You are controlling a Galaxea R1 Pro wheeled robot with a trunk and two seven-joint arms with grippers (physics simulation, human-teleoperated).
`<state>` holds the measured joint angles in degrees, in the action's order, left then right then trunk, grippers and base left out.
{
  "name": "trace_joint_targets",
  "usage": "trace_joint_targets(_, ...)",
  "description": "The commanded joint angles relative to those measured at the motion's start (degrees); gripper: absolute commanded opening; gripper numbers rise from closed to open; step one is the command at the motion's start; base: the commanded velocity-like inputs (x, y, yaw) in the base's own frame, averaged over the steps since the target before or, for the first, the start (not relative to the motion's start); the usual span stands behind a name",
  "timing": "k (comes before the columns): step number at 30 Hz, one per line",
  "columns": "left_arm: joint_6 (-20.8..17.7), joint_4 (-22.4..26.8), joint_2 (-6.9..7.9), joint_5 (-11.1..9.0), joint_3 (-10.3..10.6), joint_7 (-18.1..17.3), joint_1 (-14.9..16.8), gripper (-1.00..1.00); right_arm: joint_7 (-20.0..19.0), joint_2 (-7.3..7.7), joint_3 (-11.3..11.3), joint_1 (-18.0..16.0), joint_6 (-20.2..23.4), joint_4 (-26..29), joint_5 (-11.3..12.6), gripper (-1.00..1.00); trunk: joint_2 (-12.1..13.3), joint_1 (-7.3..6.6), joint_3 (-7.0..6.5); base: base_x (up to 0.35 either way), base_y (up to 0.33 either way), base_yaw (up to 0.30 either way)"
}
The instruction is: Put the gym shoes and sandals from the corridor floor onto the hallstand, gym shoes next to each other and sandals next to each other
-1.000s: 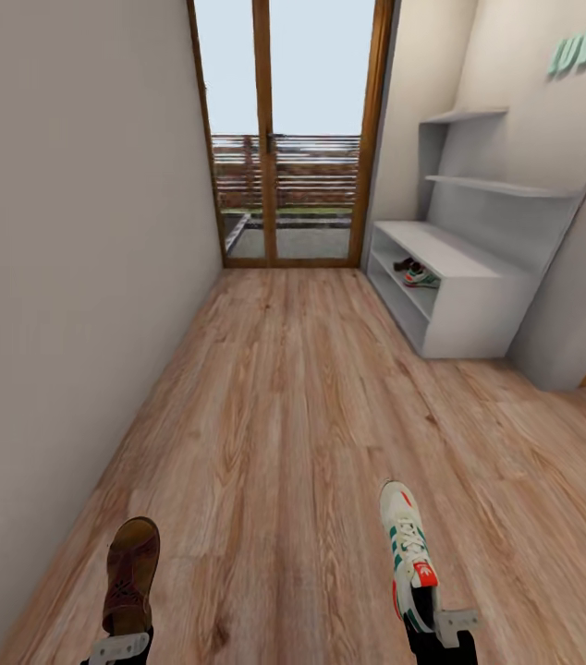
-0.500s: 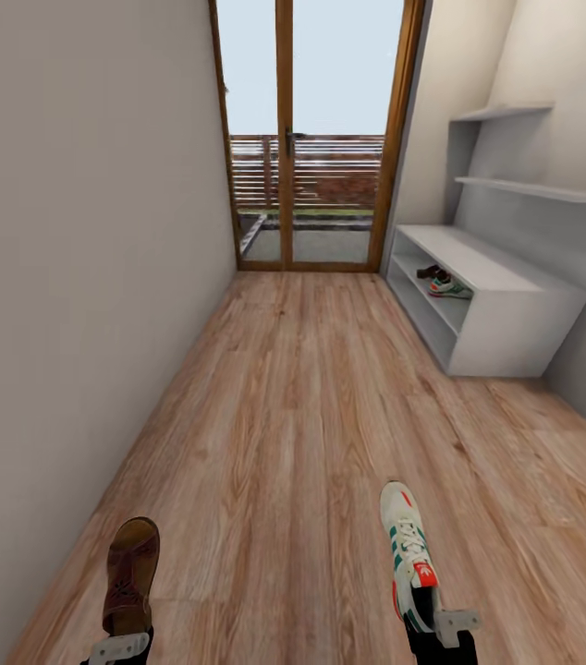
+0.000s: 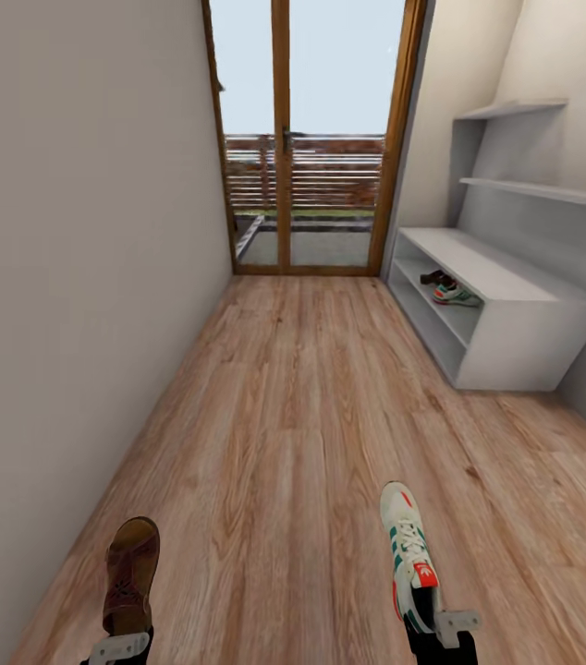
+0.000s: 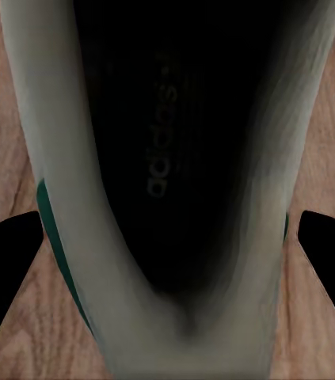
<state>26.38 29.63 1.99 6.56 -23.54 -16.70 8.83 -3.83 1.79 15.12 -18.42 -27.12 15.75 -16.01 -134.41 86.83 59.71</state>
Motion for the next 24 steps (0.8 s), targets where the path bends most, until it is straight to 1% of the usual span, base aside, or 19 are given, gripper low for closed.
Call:
trace_joint_targets(1,0.25,-0.01,-0.03,0.56,-0.47,-0.37,0.05,-1.00,-0.39,-0.03,0.52,-0.05,-0.21,-0.05,-0.25,-1.00,-0.02,0.02,0.05,0.340,0.000,-0.234)
trace_joint_targets(4,0.25,-0.01,-0.02,0.56,-0.48,-0.38,0.05,-1.00,-0.39,-0.03,0.52,-0.04,-0.21,-0.06,-0.25,-1.00,-0.02,0.02,0.05,0.340,0.000,-0.172)
trace_joint_targets(7,0.25,-0.01,0.00,0.56,-0.47,-0.41,0.05,-1.00,-0.39,-0.03,0.52,-0.04,-0.21,-0.07,-0.25,-1.00,-0.02,0.02,0.05,0.340,0.000,-0.063)
trace_joint_targets(24,0.25,-0.01,-0.05,0.56,-0.47,-0.37,0.05,-1.00,-0.39,0.06,0.55,-0.06,-0.21,-0.11,-0.27,-1.00,-0.02,0.02,0.05,0.340,0.000,-0.003)
